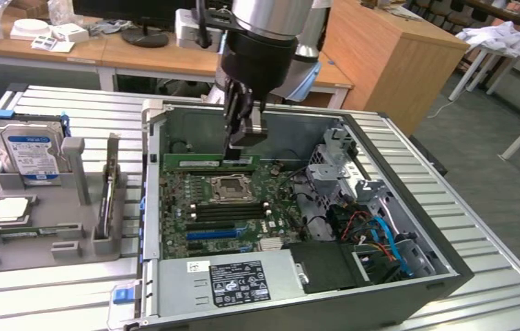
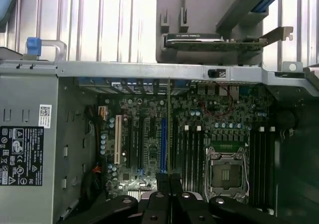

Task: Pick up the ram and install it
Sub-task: 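Pick up the ram and move it above insertion slot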

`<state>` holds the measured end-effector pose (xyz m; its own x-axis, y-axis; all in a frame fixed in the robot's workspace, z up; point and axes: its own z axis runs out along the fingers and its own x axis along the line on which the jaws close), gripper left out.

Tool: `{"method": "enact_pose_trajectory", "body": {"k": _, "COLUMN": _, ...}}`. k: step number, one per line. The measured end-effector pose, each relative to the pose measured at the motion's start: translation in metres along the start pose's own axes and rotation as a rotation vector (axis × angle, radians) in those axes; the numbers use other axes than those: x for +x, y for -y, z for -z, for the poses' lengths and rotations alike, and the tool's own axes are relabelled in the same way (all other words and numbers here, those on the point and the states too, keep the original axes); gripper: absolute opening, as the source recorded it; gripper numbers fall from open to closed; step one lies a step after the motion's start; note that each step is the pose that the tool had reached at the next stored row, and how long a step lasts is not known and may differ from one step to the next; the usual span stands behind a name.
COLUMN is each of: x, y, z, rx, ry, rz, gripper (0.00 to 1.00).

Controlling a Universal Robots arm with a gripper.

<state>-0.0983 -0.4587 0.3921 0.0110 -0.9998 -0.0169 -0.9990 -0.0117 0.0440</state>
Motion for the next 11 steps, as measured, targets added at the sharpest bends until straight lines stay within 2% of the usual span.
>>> {"method": "enact_pose_trajectory", "body": {"k": 11, "x": 0.000, "y": 0.0208, "z": 0.0009, "rx": 0.0000, "ry": 0.0000, "rz": 0.000, "gripper": 0.12}}
